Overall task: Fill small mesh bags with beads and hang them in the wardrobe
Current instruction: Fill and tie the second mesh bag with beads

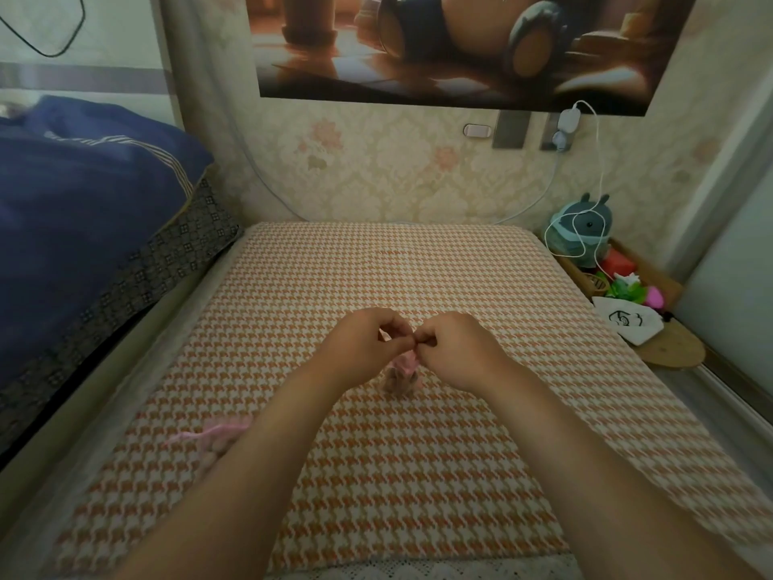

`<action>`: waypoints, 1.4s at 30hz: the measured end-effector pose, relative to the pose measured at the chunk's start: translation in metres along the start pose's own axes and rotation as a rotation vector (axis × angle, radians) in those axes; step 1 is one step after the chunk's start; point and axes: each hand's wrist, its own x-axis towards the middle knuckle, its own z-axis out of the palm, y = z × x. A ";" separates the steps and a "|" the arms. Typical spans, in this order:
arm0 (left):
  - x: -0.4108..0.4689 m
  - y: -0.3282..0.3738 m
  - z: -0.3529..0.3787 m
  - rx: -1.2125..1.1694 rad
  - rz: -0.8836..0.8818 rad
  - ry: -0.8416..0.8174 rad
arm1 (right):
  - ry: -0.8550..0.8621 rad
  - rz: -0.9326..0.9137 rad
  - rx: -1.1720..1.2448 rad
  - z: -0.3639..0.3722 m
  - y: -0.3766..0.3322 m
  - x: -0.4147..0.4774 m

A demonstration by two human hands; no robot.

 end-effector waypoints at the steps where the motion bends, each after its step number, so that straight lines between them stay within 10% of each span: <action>1: 0.000 -0.001 0.001 0.027 0.004 0.005 | 0.004 0.003 0.009 0.000 0.001 0.000; 15: -0.002 -0.011 -0.010 0.255 0.011 -0.128 | -0.007 -0.019 0.010 -0.006 0.003 0.002; 42: -0.008 -0.034 0.020 -0.127 -0.029 -0.142 | -0.181 -0.157 -0.090 0.008 -0.004 0.003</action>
